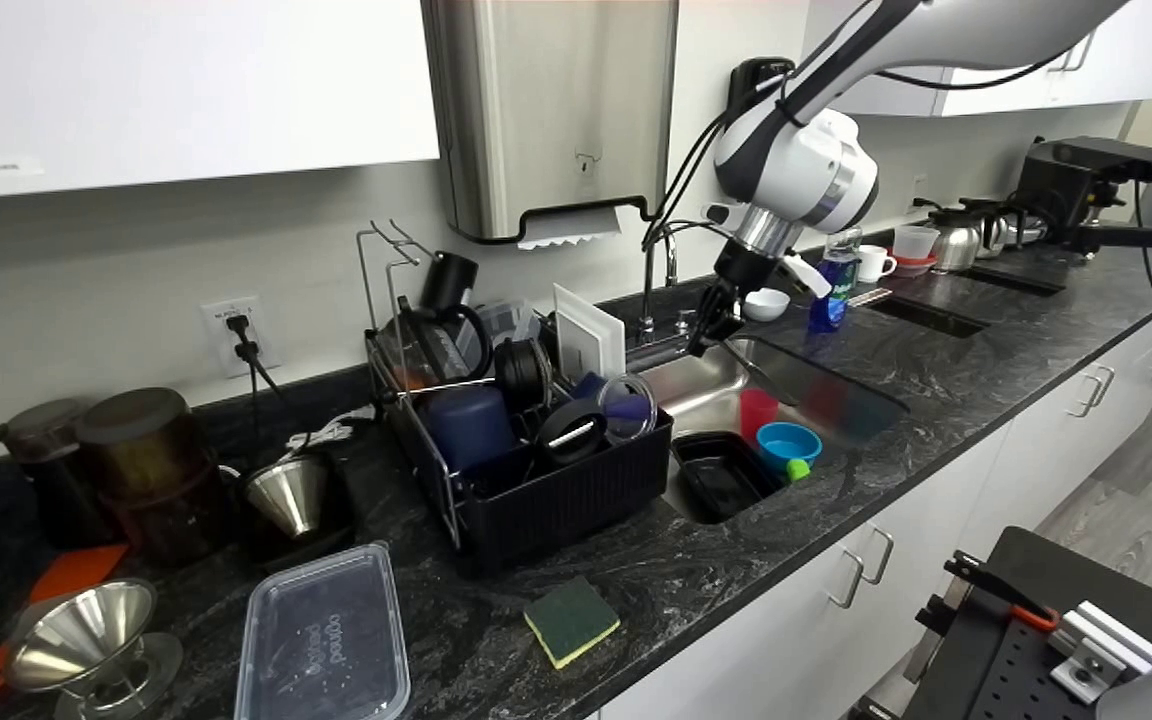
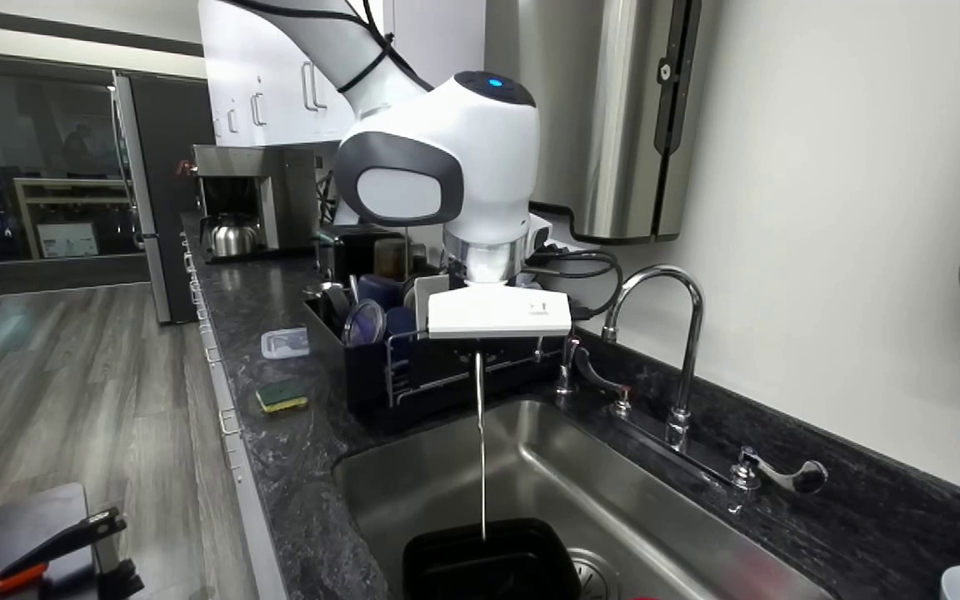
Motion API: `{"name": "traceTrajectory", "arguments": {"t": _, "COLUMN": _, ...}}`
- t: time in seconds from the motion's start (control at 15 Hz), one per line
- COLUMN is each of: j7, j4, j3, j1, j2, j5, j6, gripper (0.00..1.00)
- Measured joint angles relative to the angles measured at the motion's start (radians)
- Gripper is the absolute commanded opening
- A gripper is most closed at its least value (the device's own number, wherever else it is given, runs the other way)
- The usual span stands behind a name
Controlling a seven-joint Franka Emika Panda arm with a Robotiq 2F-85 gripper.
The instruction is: Pick up the butter knife from the dish drainer and put it inside the sink
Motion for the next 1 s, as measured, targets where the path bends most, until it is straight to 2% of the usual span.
{"name": "traceTrajectory", "arguments": {"t": 0.6, "j7": -0.066, "j4": 0.022, "j3": 0.005, "j1": -0.011, "j2": 0.052, "j5": 0.125, "j6": 0.000, "gripper": 0.02}}
{"name": "traceTrajectory", "arguments": {"t": 1.0, "j7": -0.049, "j4": 0.031, "j3": 0.019, "j1": -0.009, "j2": 0.071, "j5": 0.138, "j6": 0.006, "gripper": 0.02}}
